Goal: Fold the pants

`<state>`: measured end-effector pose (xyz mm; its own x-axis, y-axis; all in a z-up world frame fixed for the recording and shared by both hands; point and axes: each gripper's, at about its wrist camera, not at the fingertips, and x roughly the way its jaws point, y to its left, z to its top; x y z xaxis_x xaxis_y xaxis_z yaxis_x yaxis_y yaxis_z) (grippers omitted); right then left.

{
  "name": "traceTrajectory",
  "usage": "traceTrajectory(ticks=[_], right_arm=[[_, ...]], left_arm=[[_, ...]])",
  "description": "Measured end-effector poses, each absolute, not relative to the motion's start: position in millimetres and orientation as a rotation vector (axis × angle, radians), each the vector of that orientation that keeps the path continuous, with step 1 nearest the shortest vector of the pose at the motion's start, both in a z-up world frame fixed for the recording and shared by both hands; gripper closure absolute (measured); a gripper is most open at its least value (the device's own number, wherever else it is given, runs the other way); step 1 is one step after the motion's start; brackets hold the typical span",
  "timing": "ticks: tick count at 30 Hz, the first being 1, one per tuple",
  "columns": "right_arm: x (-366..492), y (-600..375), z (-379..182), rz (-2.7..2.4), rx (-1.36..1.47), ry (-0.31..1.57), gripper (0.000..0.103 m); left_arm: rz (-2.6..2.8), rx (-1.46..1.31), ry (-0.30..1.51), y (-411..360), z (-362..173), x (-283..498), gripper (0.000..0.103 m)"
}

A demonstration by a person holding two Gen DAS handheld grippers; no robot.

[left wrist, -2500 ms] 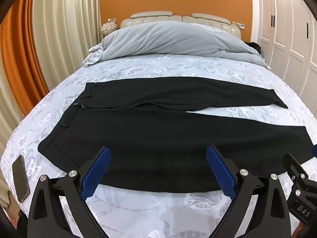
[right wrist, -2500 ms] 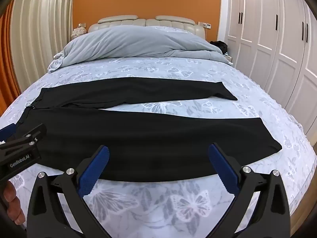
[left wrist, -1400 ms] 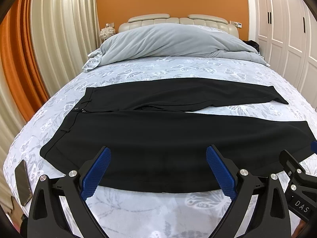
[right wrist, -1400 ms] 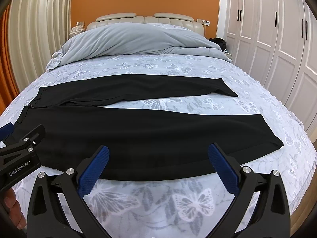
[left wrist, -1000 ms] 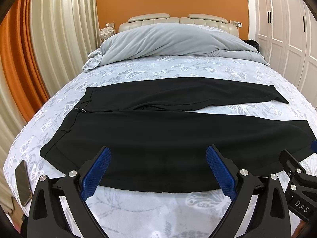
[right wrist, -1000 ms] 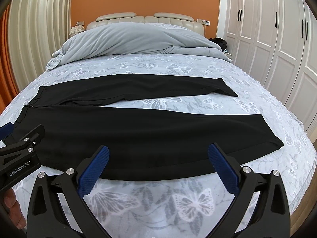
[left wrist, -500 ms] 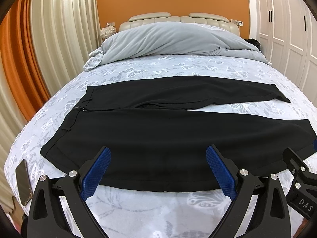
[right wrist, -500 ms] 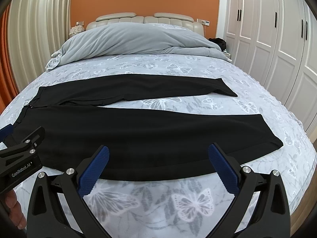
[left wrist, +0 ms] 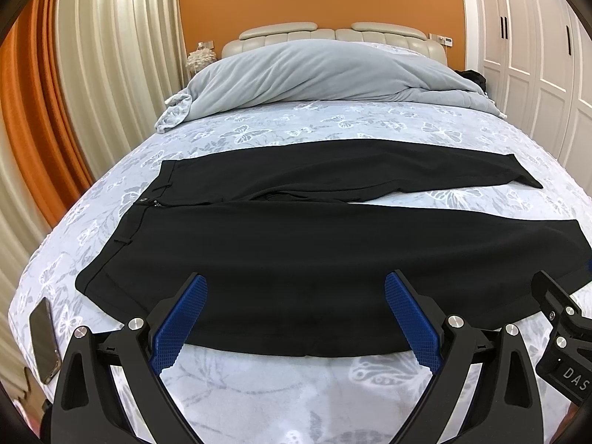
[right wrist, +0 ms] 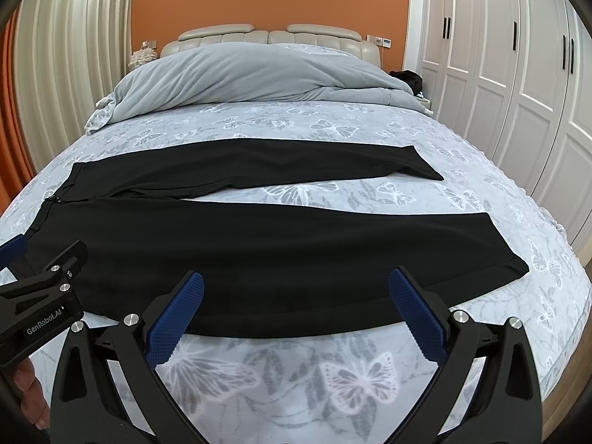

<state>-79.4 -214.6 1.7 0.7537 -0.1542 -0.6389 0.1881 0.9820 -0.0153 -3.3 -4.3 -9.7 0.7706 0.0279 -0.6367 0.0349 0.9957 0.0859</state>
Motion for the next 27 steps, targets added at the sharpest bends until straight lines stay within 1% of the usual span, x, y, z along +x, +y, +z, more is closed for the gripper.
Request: traceTrajectory(ticks=[9,15,18,22,27], right_arm=[[-78.6,-215.2,-0.1,-0.178,0.059,0.701,0.005],[-60.0,-237.2,-2.4,-0.149,0.1,0.758,0.005],[-37.4,-268.3,8.4,-0.14,0.083,0.794,0.005],[12.8,-331.6,24.8,-0.139,0.029,0.802,0.005],[101.4,-431.1,9.3,-0.169,0.057,0.846,0.005]], left_arm=[[-0.016,0.084,0.705,-3.8,-10.1,-2.0,0.008],[-0.128,-0.015,0.802,12.3,-12.3,22.6,0.007],[-0.122,-0.03,0.781,37.7,6.3,48.8,0.007],[-0.068,-0.057,0.766,94.1,31.5,115.7,0.007],[0.042,-0.12,0.827,166.3,25.6,212.3,0.007]])
